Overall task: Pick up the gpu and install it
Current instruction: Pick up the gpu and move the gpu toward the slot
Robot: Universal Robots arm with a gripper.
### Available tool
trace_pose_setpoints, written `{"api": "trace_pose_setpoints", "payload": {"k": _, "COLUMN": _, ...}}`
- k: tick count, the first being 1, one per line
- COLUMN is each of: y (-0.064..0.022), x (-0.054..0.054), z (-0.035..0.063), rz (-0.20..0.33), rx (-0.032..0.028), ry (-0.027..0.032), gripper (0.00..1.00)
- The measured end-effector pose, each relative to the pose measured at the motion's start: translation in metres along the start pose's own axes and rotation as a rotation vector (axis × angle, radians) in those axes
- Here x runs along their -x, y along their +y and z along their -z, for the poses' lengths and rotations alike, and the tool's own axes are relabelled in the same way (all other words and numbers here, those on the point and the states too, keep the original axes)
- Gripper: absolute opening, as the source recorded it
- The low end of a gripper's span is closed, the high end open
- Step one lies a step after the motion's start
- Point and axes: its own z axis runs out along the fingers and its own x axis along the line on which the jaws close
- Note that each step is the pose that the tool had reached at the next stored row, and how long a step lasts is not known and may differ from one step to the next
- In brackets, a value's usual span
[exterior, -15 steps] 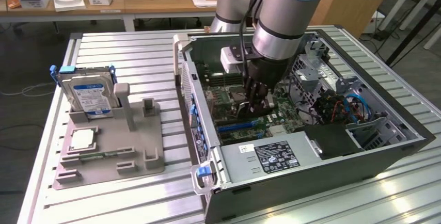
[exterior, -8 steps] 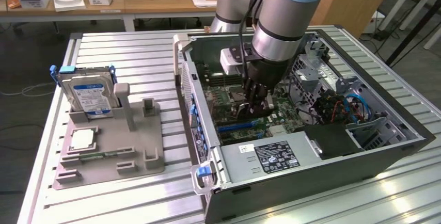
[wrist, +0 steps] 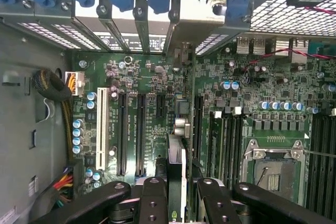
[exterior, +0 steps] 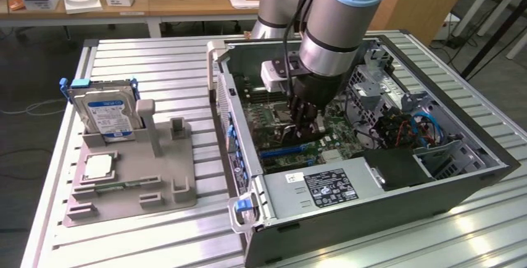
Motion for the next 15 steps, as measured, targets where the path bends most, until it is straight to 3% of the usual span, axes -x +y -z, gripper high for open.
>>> {"api": "trace_pose_setpoints", "payload": {"k": 15, "y": 0.0028, "x": 0.0001, "z": -0.0035, "rz": 0.0, "rx": -0.0011, "ry": -0.0001, "gripper": 0.27}}
